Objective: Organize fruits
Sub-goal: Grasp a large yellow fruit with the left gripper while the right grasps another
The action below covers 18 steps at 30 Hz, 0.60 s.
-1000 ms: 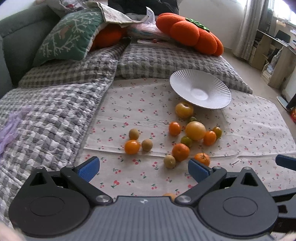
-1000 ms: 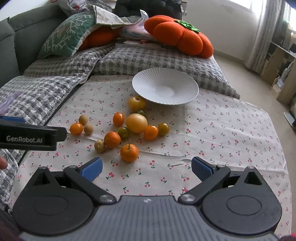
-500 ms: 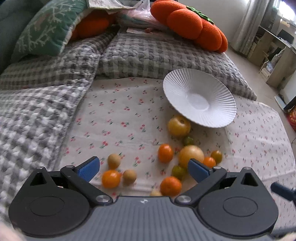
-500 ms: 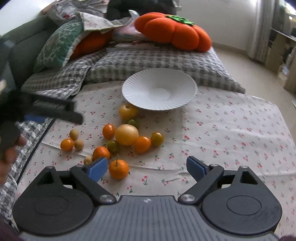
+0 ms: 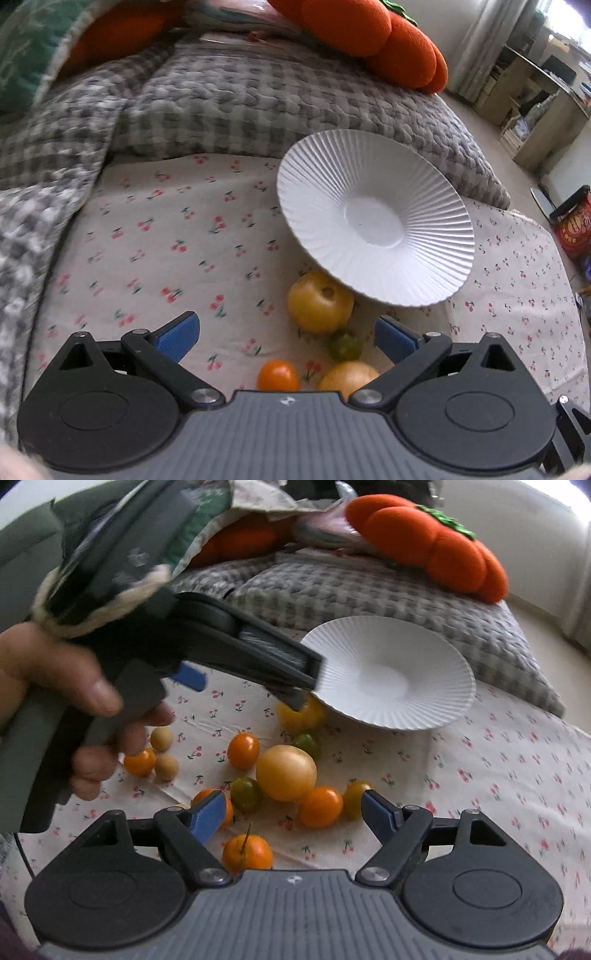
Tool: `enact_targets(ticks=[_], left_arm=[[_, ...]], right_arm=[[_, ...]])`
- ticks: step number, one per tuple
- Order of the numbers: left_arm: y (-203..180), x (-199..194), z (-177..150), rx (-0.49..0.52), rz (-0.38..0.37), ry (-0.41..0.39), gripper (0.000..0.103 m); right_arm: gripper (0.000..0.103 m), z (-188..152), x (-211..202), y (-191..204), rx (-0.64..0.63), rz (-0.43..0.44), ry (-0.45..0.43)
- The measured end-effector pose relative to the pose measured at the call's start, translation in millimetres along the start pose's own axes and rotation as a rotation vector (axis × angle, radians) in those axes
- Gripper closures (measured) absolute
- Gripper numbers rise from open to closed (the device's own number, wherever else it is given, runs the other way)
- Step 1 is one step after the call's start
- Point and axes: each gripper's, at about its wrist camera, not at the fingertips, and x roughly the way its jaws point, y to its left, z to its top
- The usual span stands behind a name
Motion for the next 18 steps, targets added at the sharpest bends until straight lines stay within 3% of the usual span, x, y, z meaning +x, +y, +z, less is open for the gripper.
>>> enact_targets(ticks=[9, 14, 18], left_arm=[[-1.6, 35.3, 7.8, 0.014, -0.063, 0.034, 0.017], [-2.4, 42.6, 4.7, 0.045, -0.063, 0.027, 0.021], [-0.6, 47.4, 7.4, 0.031, -0.086, 0.036, 0.029]], right_arm=[[0.039, 6.9, 31.2, -3.0, -0.045, 0.036, 0.013], [0.046, 5.3, 38.3, 2.5, -0.072, 0.047, 0.012], [0.048, 4.7, 42.3, 3.9, -0.072, 0.046, 0.017]])
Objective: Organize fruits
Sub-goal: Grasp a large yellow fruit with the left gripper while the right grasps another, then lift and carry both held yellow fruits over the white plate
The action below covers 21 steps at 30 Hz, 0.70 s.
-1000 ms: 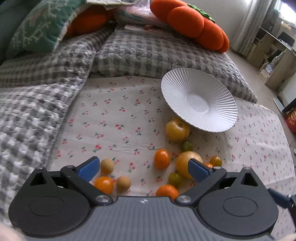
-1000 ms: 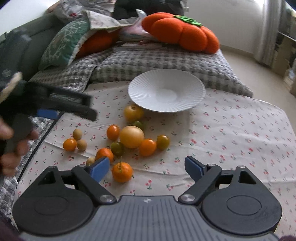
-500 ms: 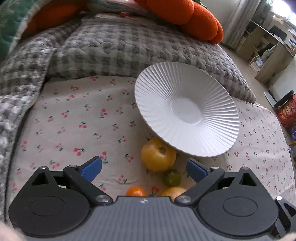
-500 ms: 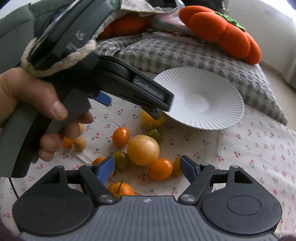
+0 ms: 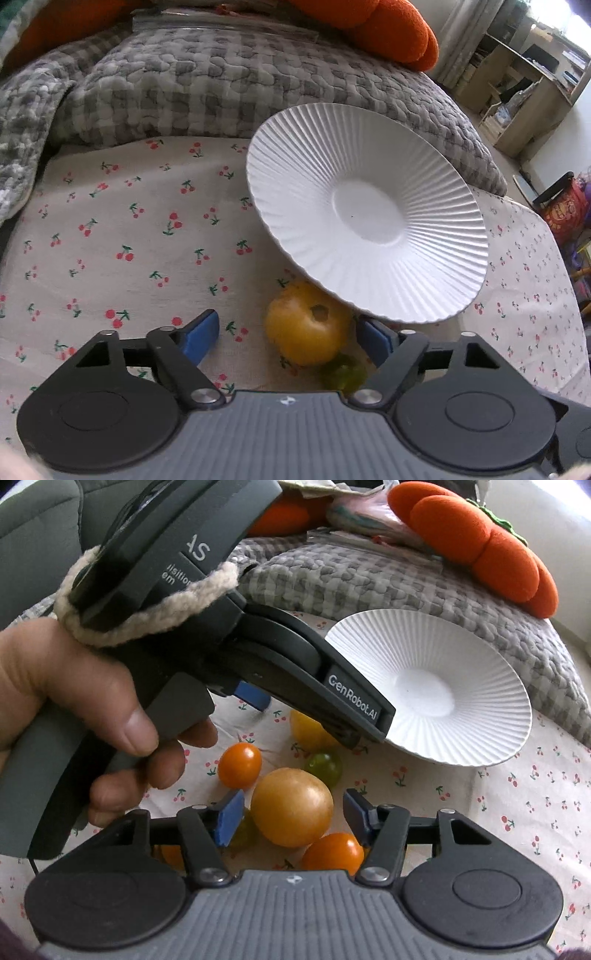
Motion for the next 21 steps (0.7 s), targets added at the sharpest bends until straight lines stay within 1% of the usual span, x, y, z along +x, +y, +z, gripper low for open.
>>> enact_targets(ticks=[3, 5, 7, 9, 11, 14, 21], left_arm=[[-2.0, 1.7, 1.0, 0.014, 0.002, 0.001, 0.035], [-2.2, 1.6, 2.8, 0.008, -0.019, -0.001, 0.044], [-3.0, 2.4, 3.4, -0.002, -0.046, 0.001, 0.058], [-5.0, 2.0, 2.4, 0.010, -0.044, -0.001, 0.058], [-5.6, 2.3, 2.2, 0.017, -0.041, -0.005, 0.059], [-0.4, 0.6, 1.9, -0.008, -0.040, -0.001, 0.059], [12.7, -10.0, -2.6, -0.033, -0.021, 0.004, 0.059]], right_arm=[[0.050, -2.1, -0.2, 0.9, -0.001, 0.009, -0.001], [0.053, -1.5, 0.1, -0.5, 0.012, 0.023, 0.005], [0.053, -2.3, 0.7, -0.8, 0.015, 0.031, 0.005], [0.053, -4.7, 0.6, -0.9, 0.018, 0.039, 0.004], [0.057, -4.5, 2.2, -4.2, 0.030, 0.041, 0.005], [0.058, -5.3, 1.1, -7.7, 0.052, 0.058, 0.009], [0.059, -5.0, 2.1, -8.3, 0.061, 0.073, 0.007]])
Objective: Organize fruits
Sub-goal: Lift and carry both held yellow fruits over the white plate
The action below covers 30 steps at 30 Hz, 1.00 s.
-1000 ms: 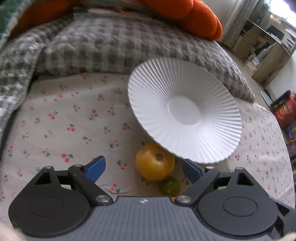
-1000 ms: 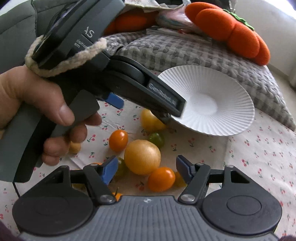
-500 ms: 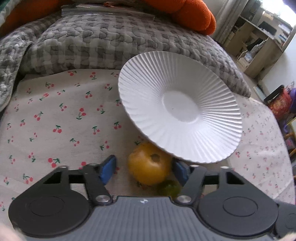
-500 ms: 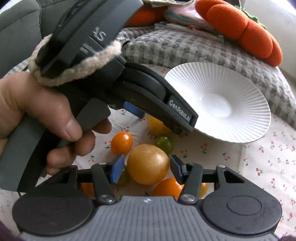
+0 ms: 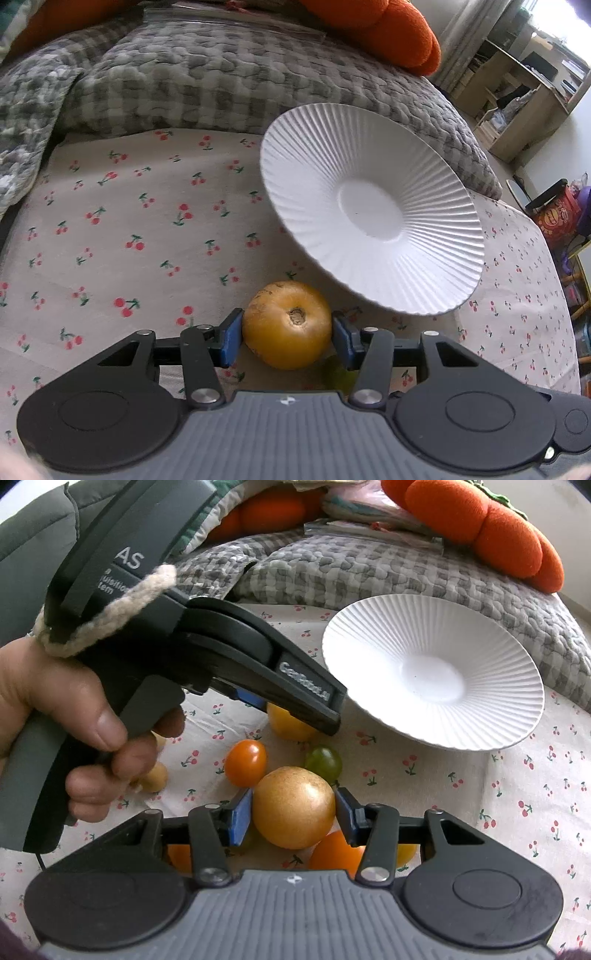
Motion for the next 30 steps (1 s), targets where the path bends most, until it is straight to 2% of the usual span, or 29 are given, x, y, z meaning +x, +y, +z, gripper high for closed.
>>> enact_targets(ticks=[10, 30], left_arm=[[-1.5, -18.3, -4.3, 0.033, 0.030, -0.011, 0.059], [-12.4, -71.2, -1.2, 0.074, 0.038, -0.119, 0.059]], right_arm=[[0.059, 2.9, -9.3, 5.5, -0.021, 0.007, -0.036], [0.059, 14.5, -45.5, -19.0, 0.047, 0.013, -0.134]])
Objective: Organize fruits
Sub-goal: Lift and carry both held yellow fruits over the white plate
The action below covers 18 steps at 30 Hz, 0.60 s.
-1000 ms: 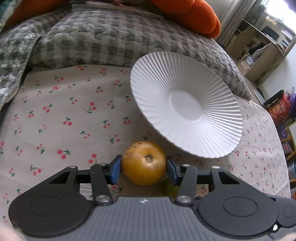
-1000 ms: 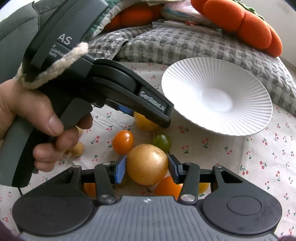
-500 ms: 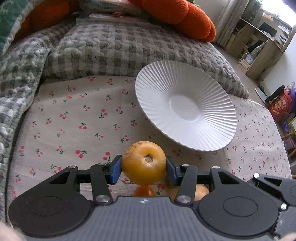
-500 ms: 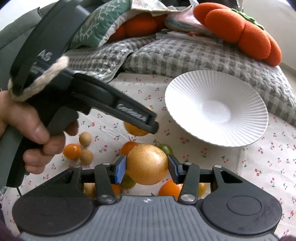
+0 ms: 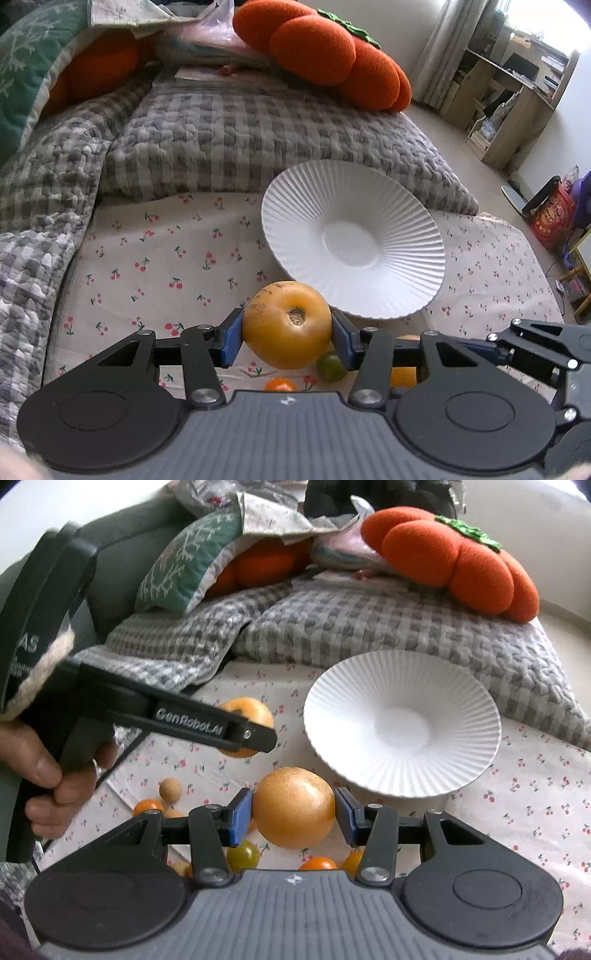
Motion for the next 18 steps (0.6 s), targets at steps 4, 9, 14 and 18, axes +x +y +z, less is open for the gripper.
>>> enact_targets(ticks=[4, 9, 14, 18], left_arm=[[-0.8, -3.8, 1.9, -0.003, -0.006, -0.013, 0.059], [-1.8, -8.0, 7.8, -0.007, -0.020, -0.046, 0.059], [-3.8, -6.5, 12.5, -0.003, -0.018, -0.077, 0.059], [-4.6, -3.0, 17.2, -0.027, -0.051, -0.079, 0.059]], right_arm=[[0.059, 5.2, -5.2, -7.3, 0.016, -0.010, -0.029], [0.059, 13.6, -6.8, -23.0, 0.037, -0.044, -0.063], [0.059, 15.9, -4.7, -41.8, 0.045, -0.099, -0.080], [0.059, 18.2, -4.0, -61.7, 0.078, -0.137, -0.088]])
